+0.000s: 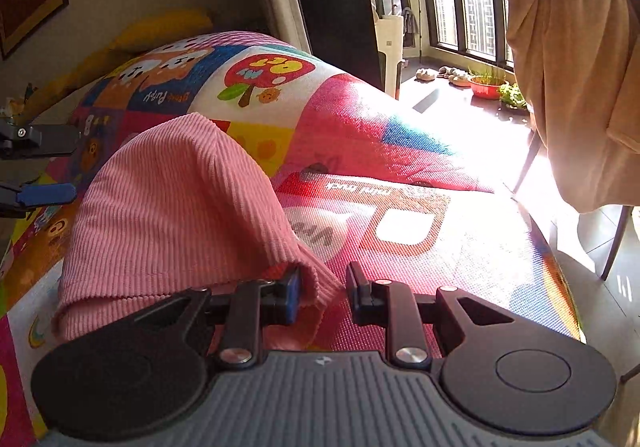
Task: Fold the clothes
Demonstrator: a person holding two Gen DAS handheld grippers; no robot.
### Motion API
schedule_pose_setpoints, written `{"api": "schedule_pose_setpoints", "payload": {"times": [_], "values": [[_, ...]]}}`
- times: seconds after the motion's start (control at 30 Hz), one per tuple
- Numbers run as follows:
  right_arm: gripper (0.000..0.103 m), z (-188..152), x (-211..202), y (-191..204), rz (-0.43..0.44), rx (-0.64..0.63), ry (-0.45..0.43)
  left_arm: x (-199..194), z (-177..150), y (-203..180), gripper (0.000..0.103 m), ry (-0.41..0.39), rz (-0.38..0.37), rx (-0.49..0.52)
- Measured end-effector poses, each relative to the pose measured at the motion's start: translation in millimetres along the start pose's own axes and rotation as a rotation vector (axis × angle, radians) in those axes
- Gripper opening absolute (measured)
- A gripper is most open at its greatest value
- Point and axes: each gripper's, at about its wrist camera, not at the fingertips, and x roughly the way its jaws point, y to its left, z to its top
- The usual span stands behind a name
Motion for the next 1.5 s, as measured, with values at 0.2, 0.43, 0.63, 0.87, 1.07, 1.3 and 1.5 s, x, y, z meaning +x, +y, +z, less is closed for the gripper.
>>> {"api": "schedule_pose_setpoints", "payload": {"times": [0.2,0.43,0.63,0.87,1.07,1.3,1.5], "values": [[0.048,22,-26,8,-0.026,-0.054,-0.114,18,0,34,0.103,0.061,0.194,-0.053],[0.089,82,-28,49,0.041,-0.176,-0.269,41,-10,5,0.103,0.137,0.119,0.09],[0.089,118,-16,97,0.06,-0.299,-0.316,41,-14,-27,0.103,0.105,0.08,0.255],[0.103,85,-49,89,-0.214,-0.491,-0.418,46,-20,-27,0.103,0.116,0.092,0.29],[0.103,46,-29,38,-0.335,-0.526,-0.117,52,-34,-35,0.103,0.137,0.05,0.329],[0.103,22,-31,2,-0.298,-0.497,0.065,58,-48,-40,0.103,0.171,0.061,0.363],[0.103,42,-62,-9,-0.091,-0.311,-0.042,54,-44,-33,0.103,0.208,0.034,0.32]]}}
